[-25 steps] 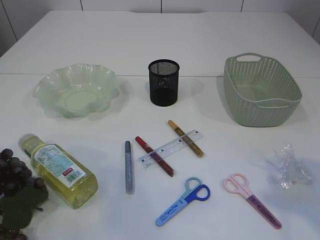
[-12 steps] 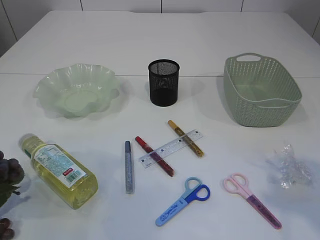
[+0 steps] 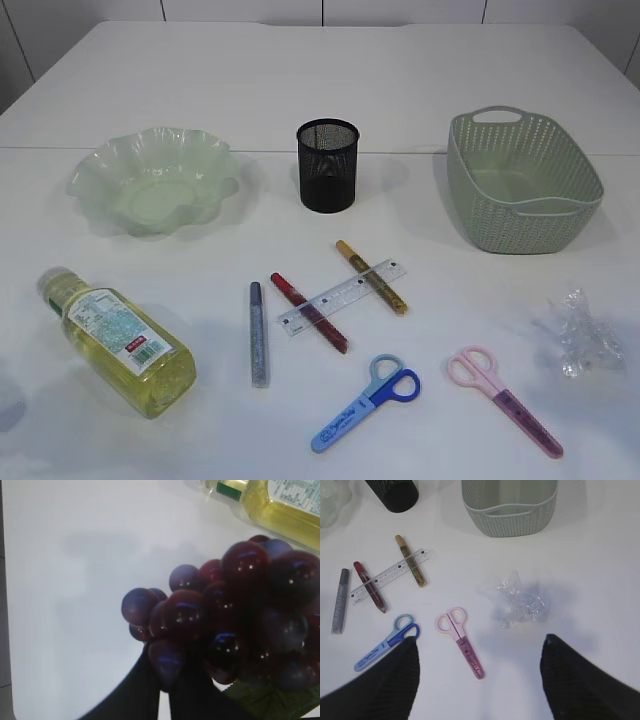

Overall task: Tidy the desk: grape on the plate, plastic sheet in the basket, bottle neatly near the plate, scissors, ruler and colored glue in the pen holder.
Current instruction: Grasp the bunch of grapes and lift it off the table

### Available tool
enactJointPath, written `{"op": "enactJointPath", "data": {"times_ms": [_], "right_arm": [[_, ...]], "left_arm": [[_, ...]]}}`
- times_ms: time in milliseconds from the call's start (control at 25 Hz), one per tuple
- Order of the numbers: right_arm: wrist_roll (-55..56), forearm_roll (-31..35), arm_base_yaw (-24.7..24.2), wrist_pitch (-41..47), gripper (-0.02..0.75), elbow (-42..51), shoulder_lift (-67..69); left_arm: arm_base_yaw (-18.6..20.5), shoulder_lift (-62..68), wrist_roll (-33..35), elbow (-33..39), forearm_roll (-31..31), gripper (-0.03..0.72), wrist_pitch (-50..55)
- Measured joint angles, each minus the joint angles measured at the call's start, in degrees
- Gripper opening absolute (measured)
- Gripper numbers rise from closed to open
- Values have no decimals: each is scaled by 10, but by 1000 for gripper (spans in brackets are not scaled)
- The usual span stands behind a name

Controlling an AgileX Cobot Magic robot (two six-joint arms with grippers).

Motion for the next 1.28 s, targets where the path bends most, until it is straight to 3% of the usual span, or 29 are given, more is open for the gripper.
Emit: {"op": "enactJointPath", "data": {"times_ms": [520,1280], "right_arm": [[0,0,0,0,583,0,0],[0,0,-1,0,583,0,0]], "left_arm": [[0,26,0,-154,0,0,28],[-2,353,0,-464,-17,-1,-61]]}}
